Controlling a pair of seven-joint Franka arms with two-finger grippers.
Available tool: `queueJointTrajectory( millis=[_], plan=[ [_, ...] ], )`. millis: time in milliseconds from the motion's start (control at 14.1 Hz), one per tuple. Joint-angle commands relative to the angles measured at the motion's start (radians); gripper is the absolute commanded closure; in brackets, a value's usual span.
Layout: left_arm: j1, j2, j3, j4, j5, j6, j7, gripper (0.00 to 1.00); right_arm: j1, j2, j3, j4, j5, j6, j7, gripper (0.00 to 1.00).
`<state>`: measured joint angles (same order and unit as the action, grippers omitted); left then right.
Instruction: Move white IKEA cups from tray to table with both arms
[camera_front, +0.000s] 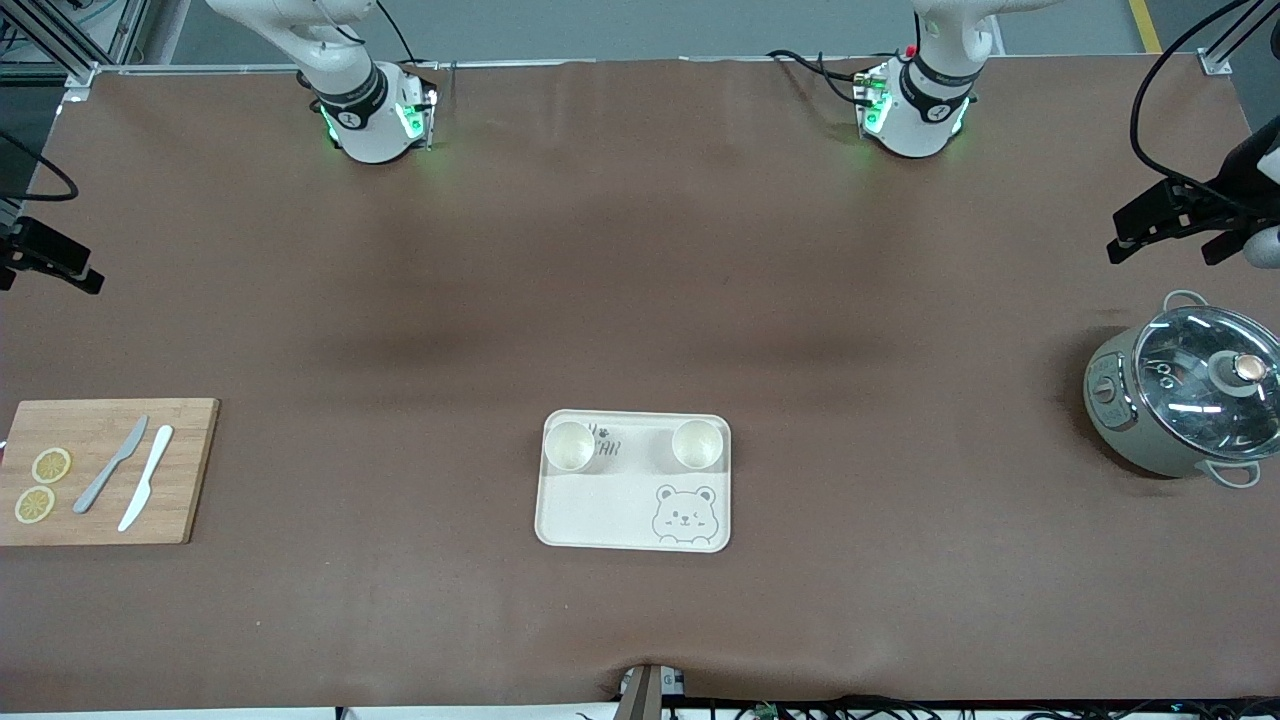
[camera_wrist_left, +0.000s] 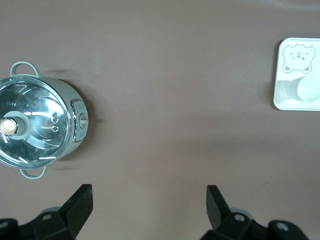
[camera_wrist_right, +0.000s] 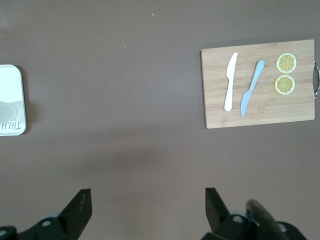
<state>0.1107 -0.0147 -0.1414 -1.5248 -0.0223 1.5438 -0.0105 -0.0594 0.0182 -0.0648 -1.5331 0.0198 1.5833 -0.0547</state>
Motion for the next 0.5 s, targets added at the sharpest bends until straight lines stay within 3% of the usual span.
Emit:
queueJointTrajectory(
  millis=[0, 426],
  plan=[
    [0.011, 0.004, -0.004, 0.023, -0.01, -0.027, -0.006, 0.0, -0.017, 0.012, 0.013, 0.025, -0.009, -0.014, -0.004, 0.0],
    [0.014, 0.024, -0.003, 0.028, -0.01, -0.025, 0.0, 0.0, -0.017, 0.012, 0.013, 0.025, -0.006, -0.014, -0.005, 0.0]
  ],
)
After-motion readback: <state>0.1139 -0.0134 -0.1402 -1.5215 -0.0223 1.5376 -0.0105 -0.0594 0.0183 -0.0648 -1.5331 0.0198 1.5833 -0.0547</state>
